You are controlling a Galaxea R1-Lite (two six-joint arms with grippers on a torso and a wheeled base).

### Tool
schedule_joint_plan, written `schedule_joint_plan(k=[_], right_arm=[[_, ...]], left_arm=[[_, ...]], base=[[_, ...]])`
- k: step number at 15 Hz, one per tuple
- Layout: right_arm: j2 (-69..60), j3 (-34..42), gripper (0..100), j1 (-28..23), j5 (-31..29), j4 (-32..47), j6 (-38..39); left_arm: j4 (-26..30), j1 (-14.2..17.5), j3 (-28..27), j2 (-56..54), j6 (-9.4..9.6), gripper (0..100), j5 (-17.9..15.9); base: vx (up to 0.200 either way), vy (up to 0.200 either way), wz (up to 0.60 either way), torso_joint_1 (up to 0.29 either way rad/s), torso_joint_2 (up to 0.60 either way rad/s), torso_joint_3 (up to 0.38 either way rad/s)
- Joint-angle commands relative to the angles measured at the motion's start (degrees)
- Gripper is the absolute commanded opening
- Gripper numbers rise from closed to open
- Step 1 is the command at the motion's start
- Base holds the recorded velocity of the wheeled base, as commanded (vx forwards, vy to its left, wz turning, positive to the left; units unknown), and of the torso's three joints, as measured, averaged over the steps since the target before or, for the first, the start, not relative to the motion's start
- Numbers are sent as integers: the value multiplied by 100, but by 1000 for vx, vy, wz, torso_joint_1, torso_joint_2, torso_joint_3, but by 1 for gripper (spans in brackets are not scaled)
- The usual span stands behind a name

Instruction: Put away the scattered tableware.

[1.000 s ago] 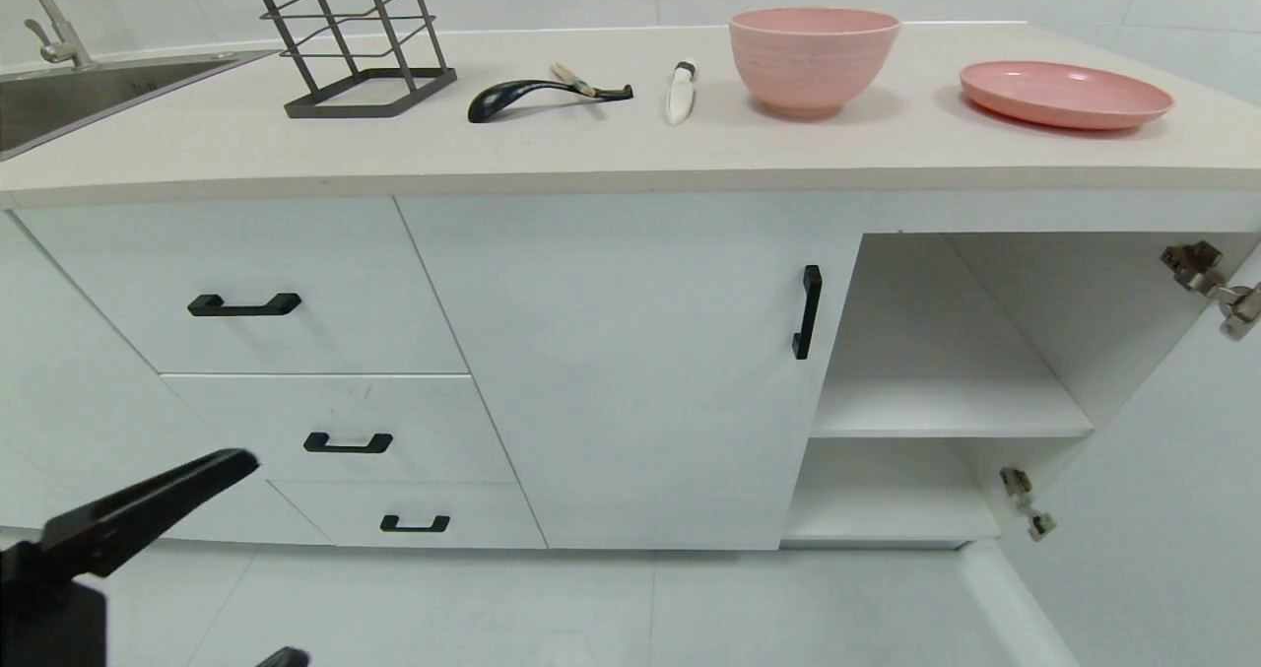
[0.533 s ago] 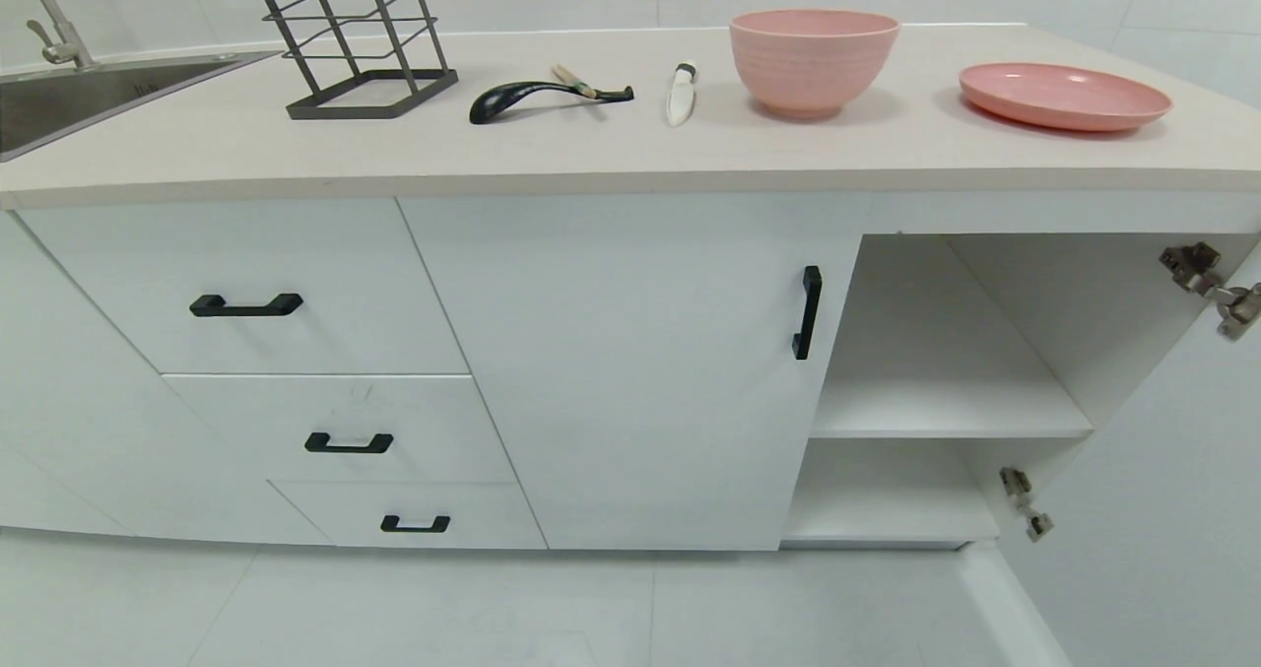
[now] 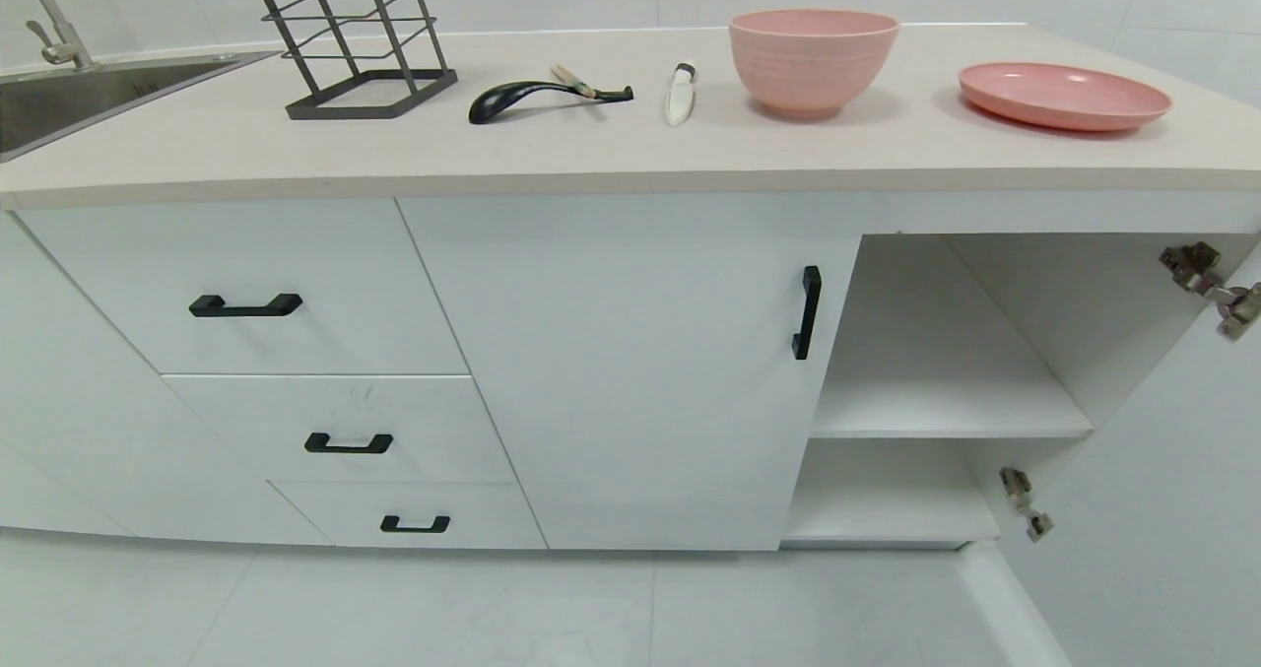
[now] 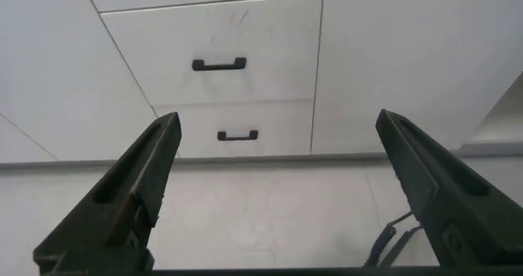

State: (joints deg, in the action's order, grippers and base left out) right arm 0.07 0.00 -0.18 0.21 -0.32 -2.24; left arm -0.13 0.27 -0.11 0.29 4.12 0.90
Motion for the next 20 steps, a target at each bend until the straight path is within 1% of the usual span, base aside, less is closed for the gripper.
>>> schedule_joint_plan(k=[1,2,3,4,5,6,9,10,12,15,20], right_arm=[[1,0,100,1,23,32,49],[-7,0,100,1,23,32,119],[-7,0,100,1,23,32,163],[-7,0,100,1,23,32,163],[-7,0,100,1,23,32,163],[-7,0,100,1,23,32,163],[-7,0,100,1,23,32,163],[-7,0,100,1,23,32,163],[-7,0,100,1,23,32,163],[-7,0,100,1,-3,32,172],[-7,0,100,1,23,32,172]], left_arm=[[5,8,11,-29,-69,100,6],[5,8,11,-29,-271,100,15],[5,8,11,-29,-368,100,15],[5,0,11,-29,-518,100,24],[5,8,11,-29,-597,100,33],[-4,8,11,-29,-614,100,50],[-13,0,11,-29,-561,100,59],[-4,0,11,-29,-605,100,59],[-4,0,11,-29,-605,100,59],[-4,0,11,-29,-605,100,59],[-4,0,11,-29,-614,100,59]], base=[[0,0,0,0,0,0],[0,0,0,0,0,0],[0,0,0,0,0,0],[0,0,0,0,0,0],[0,0,0,0,0,0],[0,0,0,0,0,0],[0,-200,0,4,1,5],[0,-200,0,2,-2,2],[0,0,0,0,0,0],[0,0,-600,1,4,2],[0,0,0,0,0,0]])
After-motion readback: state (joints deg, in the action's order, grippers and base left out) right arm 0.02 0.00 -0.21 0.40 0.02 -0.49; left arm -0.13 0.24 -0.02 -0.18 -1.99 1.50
